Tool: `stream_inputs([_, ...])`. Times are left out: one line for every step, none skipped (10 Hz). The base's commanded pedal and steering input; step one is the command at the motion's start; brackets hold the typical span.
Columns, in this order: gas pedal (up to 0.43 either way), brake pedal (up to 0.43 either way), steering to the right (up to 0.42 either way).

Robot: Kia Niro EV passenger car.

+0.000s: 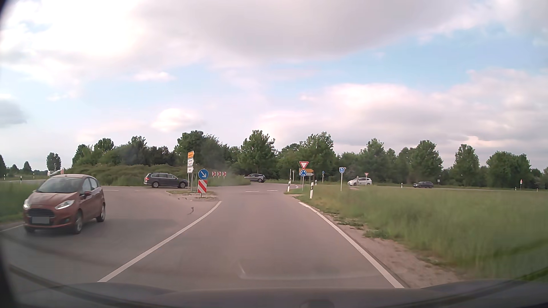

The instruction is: Follow the waypoints while adhering to traffic rules and regulations

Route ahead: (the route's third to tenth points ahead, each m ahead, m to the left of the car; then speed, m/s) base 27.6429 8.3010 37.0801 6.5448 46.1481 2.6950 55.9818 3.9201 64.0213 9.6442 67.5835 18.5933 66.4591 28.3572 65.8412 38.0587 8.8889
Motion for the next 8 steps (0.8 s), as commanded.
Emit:
stream_inputs([0.177, 0.000, -0.039])
stream_inputs([0.177, 0.000, -0.039])
stream_inputs([0.177, 0.000, -0.039])
stream_inputs([0.177, 0.000, -0.039])
stream_inputs([0.197, 0.000, -0.039])
stream_inputs([0.220, 0.000, -0.039])
stream_inputs([0.220, 0.000, -0.039])
stream_inputs([0.220, 0.000, -0.039])
